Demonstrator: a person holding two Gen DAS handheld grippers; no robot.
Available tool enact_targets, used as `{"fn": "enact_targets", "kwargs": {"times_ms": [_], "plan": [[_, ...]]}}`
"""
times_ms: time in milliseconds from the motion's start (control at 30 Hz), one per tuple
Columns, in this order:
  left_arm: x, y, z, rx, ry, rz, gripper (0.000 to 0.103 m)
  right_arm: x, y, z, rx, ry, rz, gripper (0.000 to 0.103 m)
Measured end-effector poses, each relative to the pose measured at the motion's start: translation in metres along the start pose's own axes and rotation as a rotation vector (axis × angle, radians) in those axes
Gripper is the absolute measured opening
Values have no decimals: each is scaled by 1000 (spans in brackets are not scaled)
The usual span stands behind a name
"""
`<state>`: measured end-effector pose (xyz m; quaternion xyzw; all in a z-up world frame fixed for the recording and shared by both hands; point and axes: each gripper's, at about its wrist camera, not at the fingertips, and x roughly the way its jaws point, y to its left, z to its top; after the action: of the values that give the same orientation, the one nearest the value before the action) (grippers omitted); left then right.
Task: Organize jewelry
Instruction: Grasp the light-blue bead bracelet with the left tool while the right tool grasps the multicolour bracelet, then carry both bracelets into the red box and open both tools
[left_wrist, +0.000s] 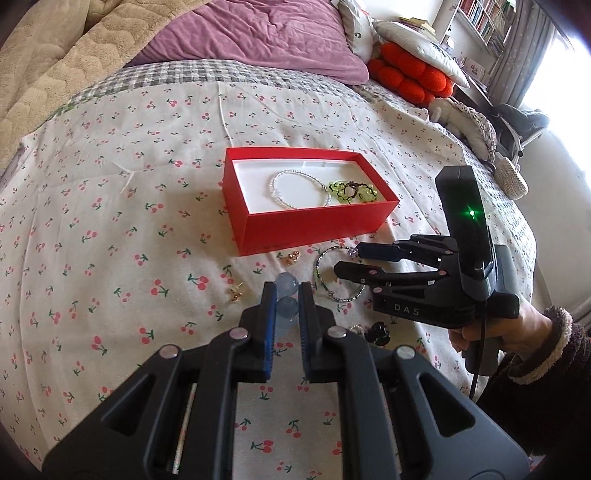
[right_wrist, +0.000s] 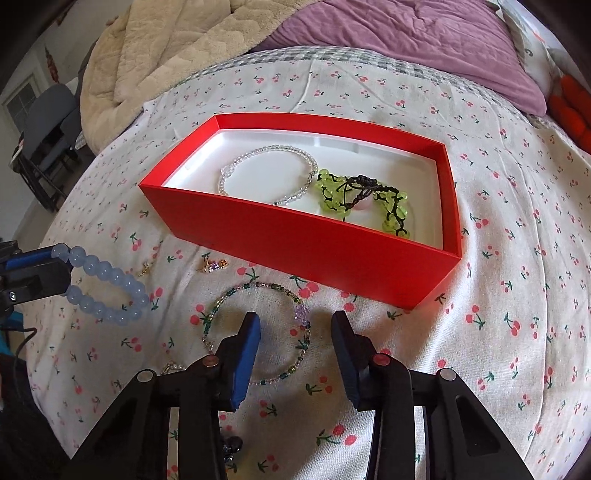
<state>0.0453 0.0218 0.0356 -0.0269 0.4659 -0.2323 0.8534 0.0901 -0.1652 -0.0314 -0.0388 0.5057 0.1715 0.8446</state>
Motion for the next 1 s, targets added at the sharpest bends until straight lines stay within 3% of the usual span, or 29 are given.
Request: {"fn": "enact_targets", "kwargs": {"times_ms": [233, 633, 1000], "plan": [[2, 3, 0, -16, 13, 24, 13, 2, 10, 1, -62, 4, -30, 9], [0, 0, 4, -16, 17, 52, 13, -31, 23, 5, -64, -23, -27, 7], [-14, -14, 23, -23, -46, 7, 13, -77, 23, 14, -32, -109, -14, 7]]}}
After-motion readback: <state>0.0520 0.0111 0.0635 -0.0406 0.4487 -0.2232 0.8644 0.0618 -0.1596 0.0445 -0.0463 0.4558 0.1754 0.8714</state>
